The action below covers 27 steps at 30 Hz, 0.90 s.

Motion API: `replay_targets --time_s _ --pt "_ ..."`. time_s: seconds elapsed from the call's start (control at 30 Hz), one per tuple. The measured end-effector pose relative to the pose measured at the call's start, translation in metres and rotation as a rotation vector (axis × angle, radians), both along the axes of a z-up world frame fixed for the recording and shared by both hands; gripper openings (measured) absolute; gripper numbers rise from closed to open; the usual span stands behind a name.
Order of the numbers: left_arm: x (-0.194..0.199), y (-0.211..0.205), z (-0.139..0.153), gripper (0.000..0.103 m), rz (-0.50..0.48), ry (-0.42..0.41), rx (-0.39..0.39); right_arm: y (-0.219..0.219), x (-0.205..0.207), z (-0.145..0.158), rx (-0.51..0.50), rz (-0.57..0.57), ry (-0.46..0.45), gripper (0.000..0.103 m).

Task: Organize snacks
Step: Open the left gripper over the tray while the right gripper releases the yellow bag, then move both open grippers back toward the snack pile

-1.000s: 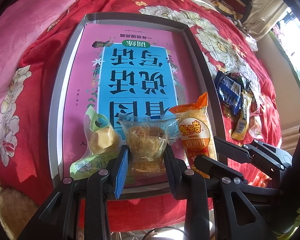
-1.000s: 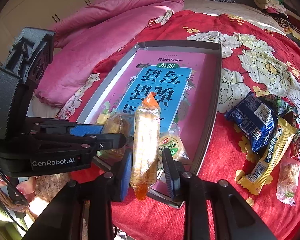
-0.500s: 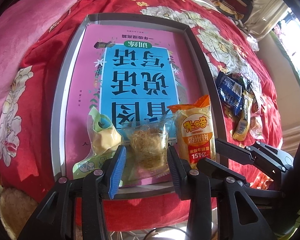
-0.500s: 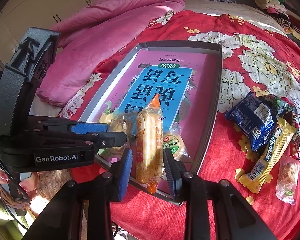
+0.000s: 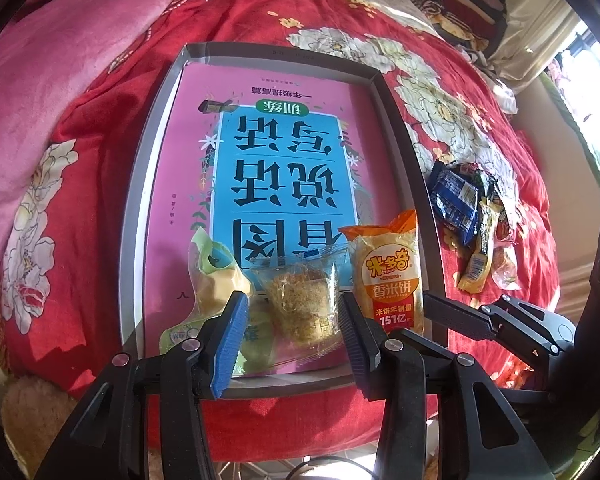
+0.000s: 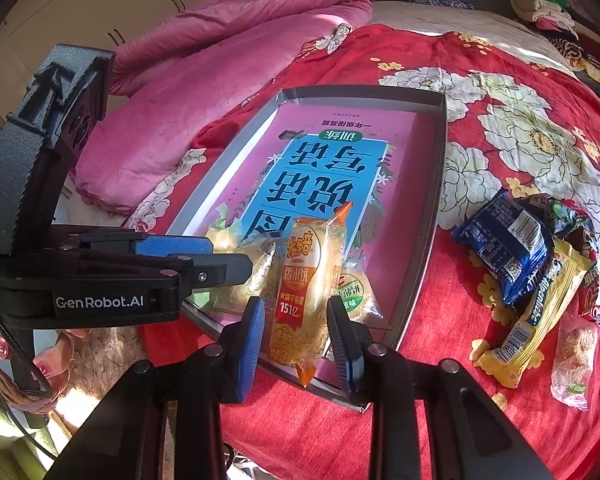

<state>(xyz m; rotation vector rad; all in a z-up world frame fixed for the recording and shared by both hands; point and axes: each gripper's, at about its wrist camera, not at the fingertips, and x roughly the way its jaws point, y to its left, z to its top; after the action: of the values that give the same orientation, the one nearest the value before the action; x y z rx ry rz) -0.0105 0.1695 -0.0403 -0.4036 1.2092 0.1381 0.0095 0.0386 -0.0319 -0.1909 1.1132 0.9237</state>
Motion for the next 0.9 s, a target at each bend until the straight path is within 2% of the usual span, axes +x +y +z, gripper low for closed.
replay_targets --time_s 0.1,0.17,0.23,0.9 --pt "-0.001 0.002 0.006 0.049 0.006 -0.016 -0.001 0.001 -0.001 0.001 0.003 0.006 -0.001 0.034" --pt "-0.001 0.003 0.008 0.059 0.009 -0.025 0.000 0.001 -0.001 0.002 0.006 0.005 -0.004 0.037" --pt "-0.001 0.003 0.011 0.062 0.013 -0.036 0.009 0.000 -0.001 0.003 0.009 0.003 -0.008 0.037" --pt "-0.002 -0.002 0.028 0.070 0.021 -0.087 0.031 -0.021 0.006 0.026 0.043 -0.088 -0.101 0.050"
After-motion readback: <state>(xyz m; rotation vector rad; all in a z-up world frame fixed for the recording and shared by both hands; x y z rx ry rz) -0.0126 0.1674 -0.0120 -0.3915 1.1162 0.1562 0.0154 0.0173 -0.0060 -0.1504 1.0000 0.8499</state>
